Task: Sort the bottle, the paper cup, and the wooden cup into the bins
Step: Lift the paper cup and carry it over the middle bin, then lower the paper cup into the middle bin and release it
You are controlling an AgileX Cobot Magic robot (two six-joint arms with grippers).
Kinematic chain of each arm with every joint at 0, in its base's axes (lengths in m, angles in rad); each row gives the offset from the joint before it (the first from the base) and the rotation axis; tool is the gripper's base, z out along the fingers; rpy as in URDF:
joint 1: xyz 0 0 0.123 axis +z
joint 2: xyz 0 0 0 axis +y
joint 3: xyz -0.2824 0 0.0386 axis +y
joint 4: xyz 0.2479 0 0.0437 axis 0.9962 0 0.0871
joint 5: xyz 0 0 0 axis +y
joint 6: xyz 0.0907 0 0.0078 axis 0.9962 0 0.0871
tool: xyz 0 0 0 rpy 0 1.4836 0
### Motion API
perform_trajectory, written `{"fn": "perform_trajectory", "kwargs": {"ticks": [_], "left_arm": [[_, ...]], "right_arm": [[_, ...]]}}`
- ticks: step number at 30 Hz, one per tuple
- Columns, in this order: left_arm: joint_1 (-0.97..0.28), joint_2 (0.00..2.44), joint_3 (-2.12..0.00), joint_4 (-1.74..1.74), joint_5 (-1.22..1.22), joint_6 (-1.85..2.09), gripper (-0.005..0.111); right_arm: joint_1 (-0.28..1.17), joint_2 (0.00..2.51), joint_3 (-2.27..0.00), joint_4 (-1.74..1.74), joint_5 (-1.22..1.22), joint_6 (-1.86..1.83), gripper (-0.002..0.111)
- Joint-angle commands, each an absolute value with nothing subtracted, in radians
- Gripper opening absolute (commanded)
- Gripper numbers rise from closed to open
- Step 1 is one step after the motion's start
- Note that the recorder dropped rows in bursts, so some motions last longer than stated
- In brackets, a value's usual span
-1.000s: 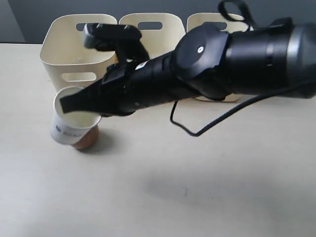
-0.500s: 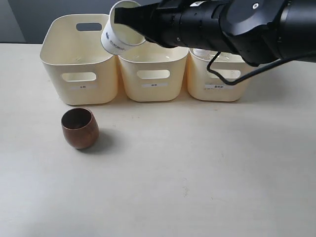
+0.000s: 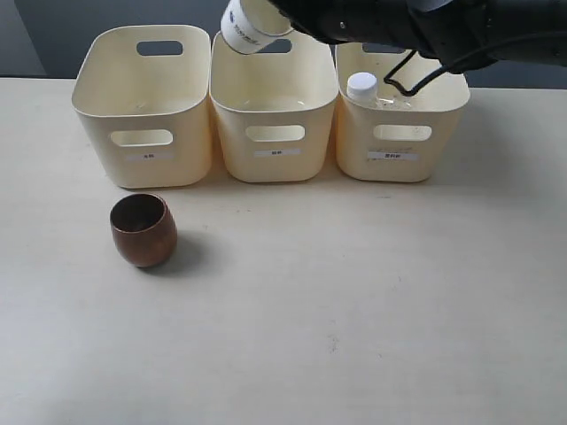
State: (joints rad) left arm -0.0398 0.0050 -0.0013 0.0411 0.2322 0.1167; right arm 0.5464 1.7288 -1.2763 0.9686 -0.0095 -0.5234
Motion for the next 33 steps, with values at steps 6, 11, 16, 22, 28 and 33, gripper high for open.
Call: {"fn": "perform_trajectory", "kwargs": {"ticks": [6,11,16,22,28,33], "left_arm": [[-0.043,0.0,0.0,0.041,0.231,0.115,0.0],[-0.043,0.0,0.0,0.041,0.231,0.115,0.0],[-0.043,0.0,0.0,0.041,0.231,0.115,0.0],[-0.043,0.0,0.0,0.041,0.231,0.115,0.0],[-0.043,0.0,0.0,0.041,0.231,0.115,0.0],[-0.043,0.0,0.0,0.041,0.231,0.115,0.0]], "right_arm": [[0.489,1.787,-1.282,0.975,-0.064,-0.523,-0.001],[0.489,1.851,-1.293,0.98,-0.118,-0.523,-0.001],[0.489,1.919,-1.347,0.97,-0.052,-0.523,-0.001],[0.489,1.971,-1.428,0.965,0.026,-0.525,-0.001],[0.489,1.981,-1.441,0.917,0.037,-0.534,0.003],[0.489,1.981,-1.441,0.912,0.049,-0.534,0.042]]}}
